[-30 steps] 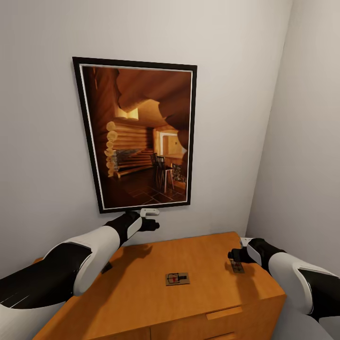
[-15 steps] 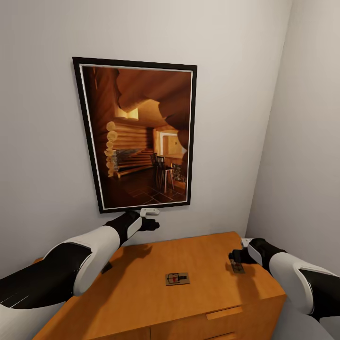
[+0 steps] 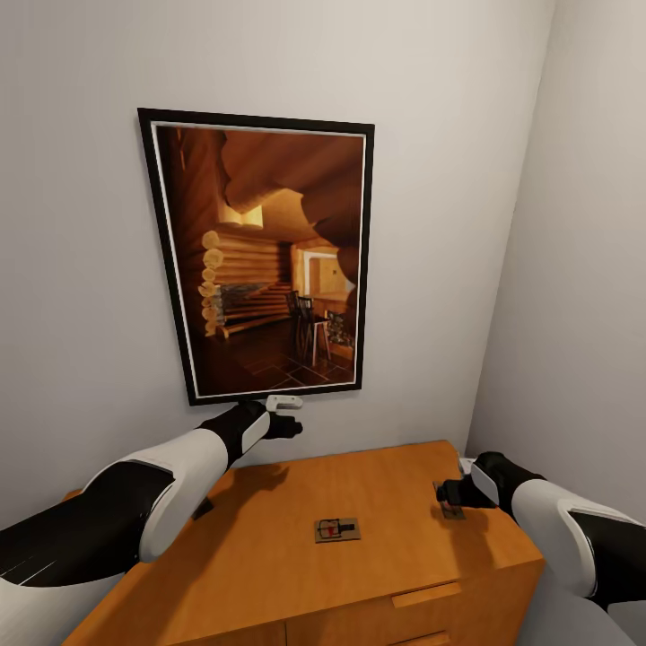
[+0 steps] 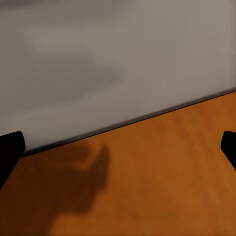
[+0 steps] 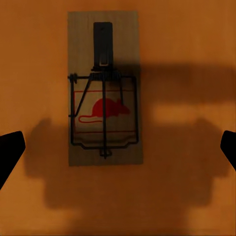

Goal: Take the four mousetraps from the cabinet in the bathroom and place them on the bathroom floor. Make sure all four end up on the same floor surface, and ensure that at least two of them are either under or directly next to the same bathroom sink.

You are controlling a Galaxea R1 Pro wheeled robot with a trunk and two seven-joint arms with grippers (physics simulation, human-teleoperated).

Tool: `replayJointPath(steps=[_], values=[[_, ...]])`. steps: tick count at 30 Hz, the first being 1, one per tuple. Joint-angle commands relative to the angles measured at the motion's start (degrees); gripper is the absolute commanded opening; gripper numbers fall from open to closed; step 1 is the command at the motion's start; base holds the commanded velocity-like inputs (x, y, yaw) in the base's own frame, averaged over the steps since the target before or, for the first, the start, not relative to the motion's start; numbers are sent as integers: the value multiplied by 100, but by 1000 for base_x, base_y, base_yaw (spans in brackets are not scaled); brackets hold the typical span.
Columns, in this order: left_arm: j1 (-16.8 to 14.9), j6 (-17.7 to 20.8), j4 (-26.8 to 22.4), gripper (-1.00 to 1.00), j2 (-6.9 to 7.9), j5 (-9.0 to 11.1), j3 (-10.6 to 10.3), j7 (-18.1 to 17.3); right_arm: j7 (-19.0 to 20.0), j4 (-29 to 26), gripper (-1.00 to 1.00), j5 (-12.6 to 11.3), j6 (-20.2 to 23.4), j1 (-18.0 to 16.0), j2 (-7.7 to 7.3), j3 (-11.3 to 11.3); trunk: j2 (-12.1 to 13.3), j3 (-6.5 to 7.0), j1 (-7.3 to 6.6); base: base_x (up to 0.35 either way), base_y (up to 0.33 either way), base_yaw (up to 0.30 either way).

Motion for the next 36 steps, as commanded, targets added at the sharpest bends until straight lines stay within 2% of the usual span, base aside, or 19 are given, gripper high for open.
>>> replayJointPath(steps=[1, 6, 12, 36], values=[[-1, 26, -7, 100, 0, 53, -49, 1, 27, -3, 100, 61, 29, -2, -2, -43, -4, -3, 2, 0, 0, 0], [-1, 26, -11, 100, 0, 53, -49, 0, 27, -21, 100, 61, 51, -2, -2, -43, -4, -3, 2, 0, 0, 0], [-1, 25, -5, 100, 0, 53, -49, -18, 27, -45, 100, 60, 42, -2, -2, -43, -245, -110, 134, 0, 0, 0], [-1, 16, -22, 100, 0, 45, -49, -22, 27, -51, 100, 56, -2, -2, 1, -43, -245, -110, 134, 0, 0, 0]])
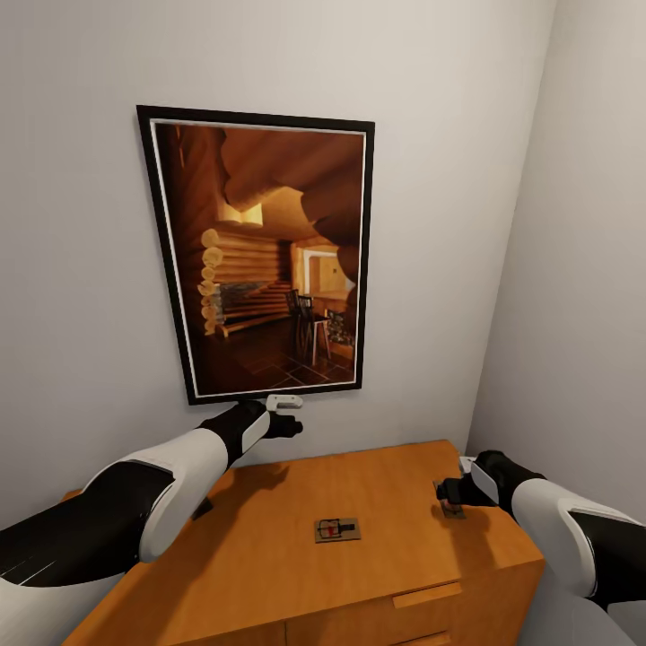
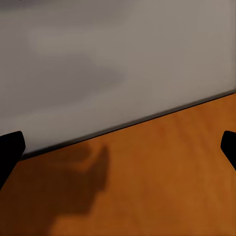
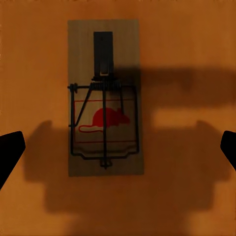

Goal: Take the four mousetraps from the cabinet in the bathroom and place them on the bathroom floor. Make sure all four end up on the same floor surface, and ensure that at least two of them are either under or directly next to the same bathroom sink.

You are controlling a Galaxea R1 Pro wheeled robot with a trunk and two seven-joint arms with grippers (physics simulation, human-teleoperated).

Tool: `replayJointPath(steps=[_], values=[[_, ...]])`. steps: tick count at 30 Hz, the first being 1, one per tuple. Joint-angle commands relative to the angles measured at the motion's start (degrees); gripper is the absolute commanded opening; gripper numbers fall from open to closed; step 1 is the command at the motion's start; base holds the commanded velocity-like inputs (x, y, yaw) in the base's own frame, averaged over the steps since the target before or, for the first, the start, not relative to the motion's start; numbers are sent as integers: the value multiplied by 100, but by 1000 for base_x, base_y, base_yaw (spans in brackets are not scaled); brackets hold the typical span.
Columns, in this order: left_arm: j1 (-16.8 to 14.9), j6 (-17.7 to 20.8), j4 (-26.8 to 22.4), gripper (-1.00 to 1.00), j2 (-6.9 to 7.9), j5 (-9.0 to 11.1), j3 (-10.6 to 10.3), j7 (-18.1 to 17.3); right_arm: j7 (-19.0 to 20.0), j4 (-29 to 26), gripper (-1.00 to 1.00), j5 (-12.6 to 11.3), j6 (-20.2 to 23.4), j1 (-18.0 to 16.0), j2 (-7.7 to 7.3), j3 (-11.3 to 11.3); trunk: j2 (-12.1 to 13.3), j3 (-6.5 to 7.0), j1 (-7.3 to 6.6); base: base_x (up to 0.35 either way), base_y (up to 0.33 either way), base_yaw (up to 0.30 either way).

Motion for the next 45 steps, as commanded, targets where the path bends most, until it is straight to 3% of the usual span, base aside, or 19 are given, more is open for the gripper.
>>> replayJointPath(steps=[1, 10, 26, 45], values=[[-1, 24, -7, 100, 0, 52, -49, -2, 29, -7, 100, 61, 25, 0, -1, -42, -4, -2, 2, 0, 0, 0], [-1, 20, -9, 100, 0, 51, -49, -2, 23, -7, 100, 60, -29, 0, 9, -42, -4, -2, 2, 0, 0, 0], [-1, 20, -10, 100, 0, 58, -49, 1, -34, 53, 100, 36, -595, 0, 53, -42, -4, -2, 2, 0, 0, 0], [-1, 25, -10, 100, 0, 59, -49, 1, -40, 63, 100, 32, -673, 0, 57, -42, -4, -2, 2, 0, 0, 0]])
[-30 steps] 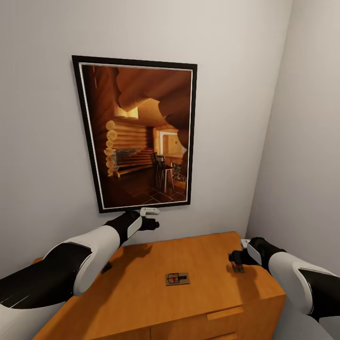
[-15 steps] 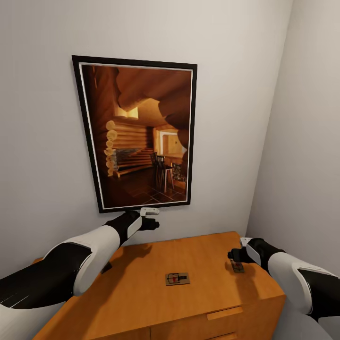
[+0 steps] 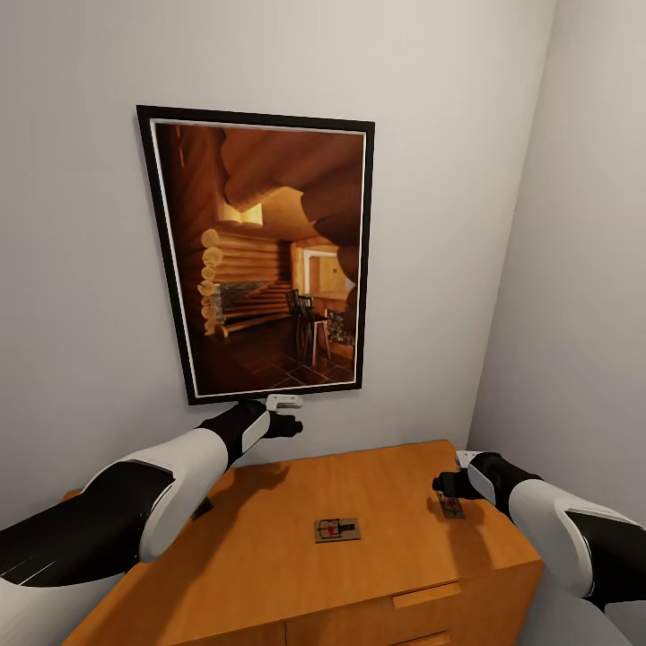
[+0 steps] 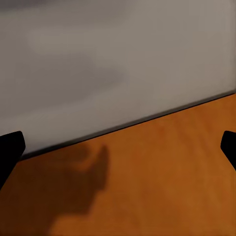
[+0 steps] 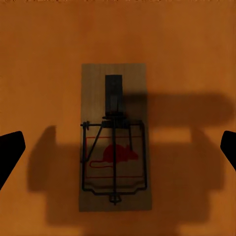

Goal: Take the four mousetraps from the cabinet in the bathroom and place them on the bathroom floor. Make sure all four end up on the same floor surface, and ensure that at least two of them are either under or directly next to the same bathroom sink.

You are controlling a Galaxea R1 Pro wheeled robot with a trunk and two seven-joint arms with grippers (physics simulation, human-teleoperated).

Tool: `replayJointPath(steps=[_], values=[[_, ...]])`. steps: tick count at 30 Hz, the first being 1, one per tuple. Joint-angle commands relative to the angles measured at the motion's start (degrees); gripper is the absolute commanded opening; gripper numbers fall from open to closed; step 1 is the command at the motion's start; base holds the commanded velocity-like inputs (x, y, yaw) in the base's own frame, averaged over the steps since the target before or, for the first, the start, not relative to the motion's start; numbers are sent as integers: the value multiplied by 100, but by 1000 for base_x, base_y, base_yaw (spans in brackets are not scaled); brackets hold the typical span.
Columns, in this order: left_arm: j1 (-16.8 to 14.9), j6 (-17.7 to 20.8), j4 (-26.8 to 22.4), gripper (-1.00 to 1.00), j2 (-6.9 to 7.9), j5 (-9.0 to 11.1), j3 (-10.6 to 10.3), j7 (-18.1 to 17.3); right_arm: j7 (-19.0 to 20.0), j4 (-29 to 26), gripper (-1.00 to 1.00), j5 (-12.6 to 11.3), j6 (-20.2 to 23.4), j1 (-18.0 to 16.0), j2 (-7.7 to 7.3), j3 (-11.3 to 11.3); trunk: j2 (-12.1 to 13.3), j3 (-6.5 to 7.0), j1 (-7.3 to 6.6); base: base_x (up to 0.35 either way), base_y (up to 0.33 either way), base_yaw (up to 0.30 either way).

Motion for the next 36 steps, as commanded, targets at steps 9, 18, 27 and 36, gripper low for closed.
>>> replayJointPath(steps=[9, 18, 27, 36], values=[[-1, 27, -8, 100, 0, 51, -49, -3, 29, 0, 100, 61, 17, -2, -2, -44, -84, -38, 46, 0, 0, 0], [-1, 28, -4, 100, 0, 51, -49, -19, 29, 0, 100, 61, 25, -2, -7, -44, -365, -164, 200, 0, 0, 0], [-1, 28, -9, 100, 0, 51, -49, -21, 31, 2, 100, 61, 26, -2, -10, -44, -365, -164, 200, 0, 0, 0], [-1, 28, -10, 100, 0, 51, -49, -21, 31, 6, 100, 61, 26, -2, -18, -44, -365, -164, 200, 0, 0, 0]])
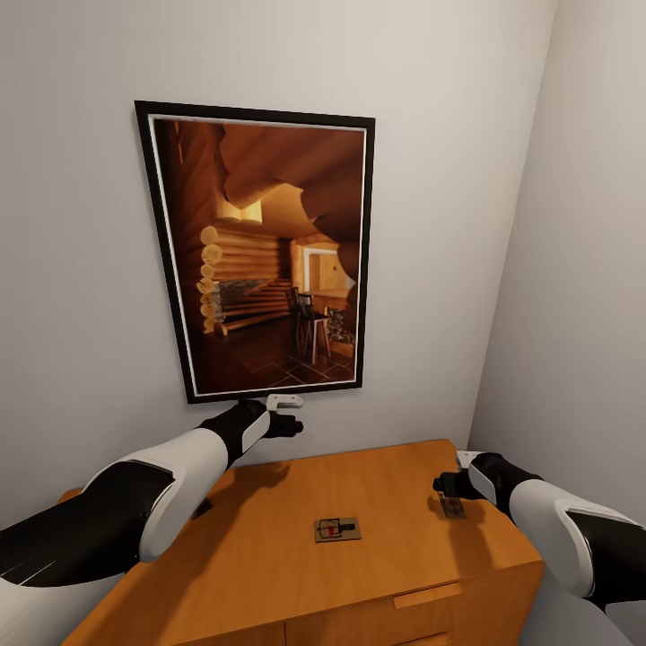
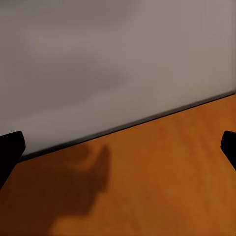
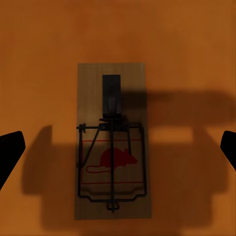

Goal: Take the four mousetraps from the cabinet in the bathroom and place them on the bathroom floor. Make sure all four end up on the same floor surface, and ensure that at least two of them are either under or directly next to the same bathroom sink.

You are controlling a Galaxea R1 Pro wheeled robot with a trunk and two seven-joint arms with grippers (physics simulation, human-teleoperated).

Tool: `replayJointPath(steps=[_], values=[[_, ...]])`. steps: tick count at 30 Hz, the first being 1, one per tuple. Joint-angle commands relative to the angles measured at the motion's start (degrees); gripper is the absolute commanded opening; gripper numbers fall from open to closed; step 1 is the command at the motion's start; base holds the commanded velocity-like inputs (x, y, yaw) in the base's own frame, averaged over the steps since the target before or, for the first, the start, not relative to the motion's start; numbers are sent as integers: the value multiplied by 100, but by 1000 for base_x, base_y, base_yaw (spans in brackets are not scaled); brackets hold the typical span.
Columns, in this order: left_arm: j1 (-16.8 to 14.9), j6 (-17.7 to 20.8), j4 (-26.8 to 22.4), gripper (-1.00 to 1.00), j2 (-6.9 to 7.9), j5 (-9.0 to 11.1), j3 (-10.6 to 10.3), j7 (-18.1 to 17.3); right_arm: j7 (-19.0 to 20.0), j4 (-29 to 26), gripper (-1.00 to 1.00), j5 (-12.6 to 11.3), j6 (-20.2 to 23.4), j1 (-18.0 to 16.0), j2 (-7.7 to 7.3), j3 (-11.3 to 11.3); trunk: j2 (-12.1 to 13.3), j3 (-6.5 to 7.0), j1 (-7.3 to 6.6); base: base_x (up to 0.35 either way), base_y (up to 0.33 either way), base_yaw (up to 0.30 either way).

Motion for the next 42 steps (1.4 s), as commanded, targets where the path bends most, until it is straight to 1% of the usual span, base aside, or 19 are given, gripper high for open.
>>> replayJointPath(steps=[1, 21, 32, 42], values=[[-1, 25, -5, 100, 0, 49, -49, -3, 24, 1, 100, 61, 18, -2, -3, -44, -4, -2, 2, 0, 0, 0], [-1, 24, -4, 100, 0, 65, -49, -12, 24, 2, 100, 61, 18, -2, -6, -44, -4, -2, 2, -2, 0, 0], [-1, 25, -4, 100, 0, 74, -49, -13, 24, 1, 100, 61, 18, -2, -11, -44, -4, -2, 2, -140, 0, 0], [-1, 22, -10, 100, 0, 68, -49, -20, 24, 2, 100, 61, 18, -2, -13, -44, -4, -2, 2, -35, 0, 0]])
